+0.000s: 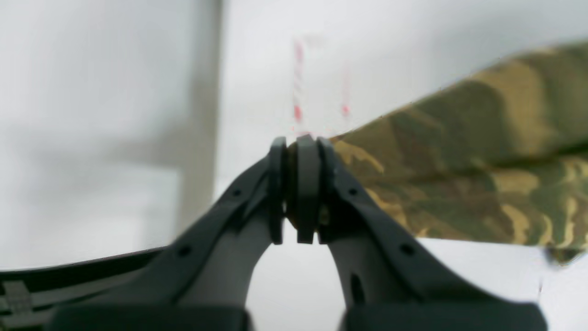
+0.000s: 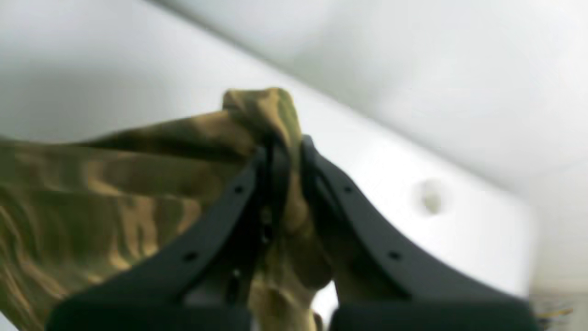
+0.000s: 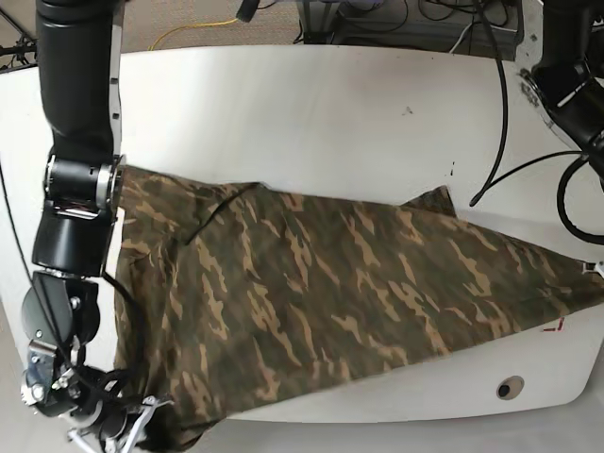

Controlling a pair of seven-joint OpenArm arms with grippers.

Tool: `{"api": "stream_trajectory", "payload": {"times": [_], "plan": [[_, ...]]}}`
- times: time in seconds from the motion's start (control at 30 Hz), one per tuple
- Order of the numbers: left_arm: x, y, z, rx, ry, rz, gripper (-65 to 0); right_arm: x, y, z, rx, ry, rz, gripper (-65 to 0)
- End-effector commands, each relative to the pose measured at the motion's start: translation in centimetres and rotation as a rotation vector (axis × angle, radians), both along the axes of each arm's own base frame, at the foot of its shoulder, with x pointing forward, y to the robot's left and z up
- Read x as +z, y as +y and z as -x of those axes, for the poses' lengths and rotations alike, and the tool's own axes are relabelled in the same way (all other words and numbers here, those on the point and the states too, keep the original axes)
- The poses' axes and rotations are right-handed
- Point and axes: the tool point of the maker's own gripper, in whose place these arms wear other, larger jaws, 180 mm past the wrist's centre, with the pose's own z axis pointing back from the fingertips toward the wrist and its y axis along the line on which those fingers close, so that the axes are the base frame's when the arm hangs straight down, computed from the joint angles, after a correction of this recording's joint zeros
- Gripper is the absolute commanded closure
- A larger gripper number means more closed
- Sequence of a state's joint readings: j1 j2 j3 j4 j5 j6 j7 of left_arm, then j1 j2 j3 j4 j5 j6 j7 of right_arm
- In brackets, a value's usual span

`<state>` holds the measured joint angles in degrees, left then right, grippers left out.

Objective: Fold the T-shirt properly

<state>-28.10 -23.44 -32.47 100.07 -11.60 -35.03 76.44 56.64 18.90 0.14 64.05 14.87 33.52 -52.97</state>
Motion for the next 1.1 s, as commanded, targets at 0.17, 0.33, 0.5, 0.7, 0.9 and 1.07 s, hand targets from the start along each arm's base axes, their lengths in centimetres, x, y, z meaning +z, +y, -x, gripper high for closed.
{"api": "stream_trajectory", "payload": {"times": [0.17,0.33,0.5,0.7,0.9,1.07], "plan": [[11.6,0.9,-1.8,0.030,-0.281,-0.029,0.0,14.8,-3.3,0.0,-0.038,-0.231,0.091,0.0],[18.1,-0.2,-2.6,-0.001,-0.412,-0.068,0.0,15.9,-5.2,0.9,-0.065,-0.195,0.157,0.0],[23.3,-1.5,-2.7,-0.021,-0.514,-0.097,0.0,15.0,-6.4,1.5,-0.086,-0.141,0.196,0.0],[23.7,-2.2,-3.3,-0.043,-0.507,-0.104,0.0,16.3,-8.8,2.9,-0.145,-0.160,0.223,0.0],[19.7,-2.3,-3.3,-0.047,-0.417,-0.128,0.0,15.2,-11.3,4.8,-0.207,-0.181,0.194,0.0],[15.1,-2.3,-2.4,-0.051,-0.318,-0.169,0.0,8.5,-13.2,6.8,-0.252,-0.101,0.180,0.0]]}}
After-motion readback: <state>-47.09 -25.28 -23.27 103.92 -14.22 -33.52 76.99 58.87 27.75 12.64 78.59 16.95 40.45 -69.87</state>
